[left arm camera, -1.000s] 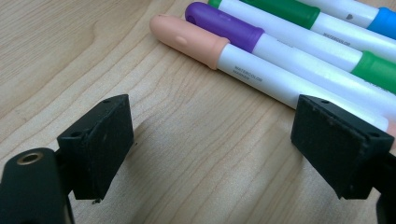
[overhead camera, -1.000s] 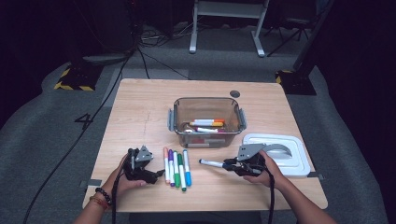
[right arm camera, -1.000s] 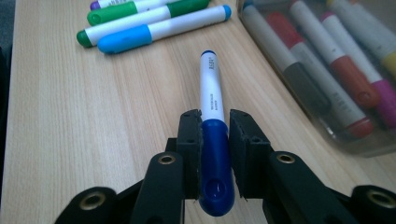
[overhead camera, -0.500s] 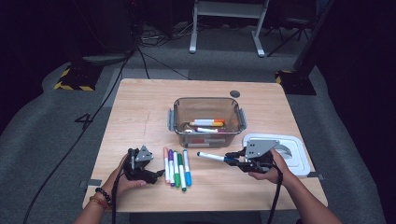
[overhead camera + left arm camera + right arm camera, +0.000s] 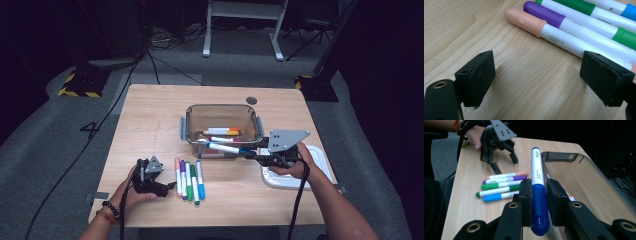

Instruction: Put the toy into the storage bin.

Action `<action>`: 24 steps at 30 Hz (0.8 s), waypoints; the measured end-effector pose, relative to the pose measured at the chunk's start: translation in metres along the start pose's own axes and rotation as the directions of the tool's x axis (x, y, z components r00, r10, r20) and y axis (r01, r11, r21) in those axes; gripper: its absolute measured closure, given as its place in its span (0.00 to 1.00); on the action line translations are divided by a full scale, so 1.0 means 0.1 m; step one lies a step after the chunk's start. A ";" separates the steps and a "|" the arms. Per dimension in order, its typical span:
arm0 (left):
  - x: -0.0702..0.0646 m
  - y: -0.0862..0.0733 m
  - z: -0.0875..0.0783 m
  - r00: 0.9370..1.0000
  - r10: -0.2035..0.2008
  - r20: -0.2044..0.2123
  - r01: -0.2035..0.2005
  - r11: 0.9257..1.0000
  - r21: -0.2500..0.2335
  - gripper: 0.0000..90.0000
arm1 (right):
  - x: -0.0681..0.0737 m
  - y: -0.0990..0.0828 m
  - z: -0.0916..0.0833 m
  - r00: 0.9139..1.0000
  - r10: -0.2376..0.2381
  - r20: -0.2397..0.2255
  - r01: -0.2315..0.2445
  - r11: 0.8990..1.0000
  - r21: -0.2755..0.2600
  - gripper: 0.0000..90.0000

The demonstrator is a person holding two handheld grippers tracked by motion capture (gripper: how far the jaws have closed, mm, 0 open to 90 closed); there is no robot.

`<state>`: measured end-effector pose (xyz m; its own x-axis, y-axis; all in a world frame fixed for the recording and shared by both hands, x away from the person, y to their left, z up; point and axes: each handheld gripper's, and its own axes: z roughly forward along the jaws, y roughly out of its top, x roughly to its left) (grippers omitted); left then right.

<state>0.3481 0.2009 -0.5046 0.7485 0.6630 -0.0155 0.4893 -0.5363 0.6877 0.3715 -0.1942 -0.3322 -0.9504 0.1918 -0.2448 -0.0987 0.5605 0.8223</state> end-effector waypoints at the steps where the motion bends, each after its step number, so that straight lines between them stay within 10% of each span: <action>1: 0.00 0.00 0.00 1.000 -0.001 0.000 0.001 1.000 0.001 0.15 | -0.03 0.01 0.00 1.000 0.001 0.000 -0.001 1.000 0.000 0.84; 13: 0.00 0.00 0.00 1.000 -0.002 0.002 0.002 1.000 0.002 0.15 | -0.58 -0.01 0.22 0.997 0.076 0.009 -0.076 0.996 0.053 0.84; 24: 0.00 0.00 0.00 1.000 -0.001 0.001 0.001 1.000 0.001 0.15 | -0.90 -0.05 0.68 0.996 0.077 -0.037 -0.068 0.976 0.205 0.84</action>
<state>0.3483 0.2007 -0.5046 0.7484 0.6630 -0.0173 0.4909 -0.5361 0.6867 0.4771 -0.1596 -0.3491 -0.9654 0.2044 -0.1618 0.0284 0.6993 0.7142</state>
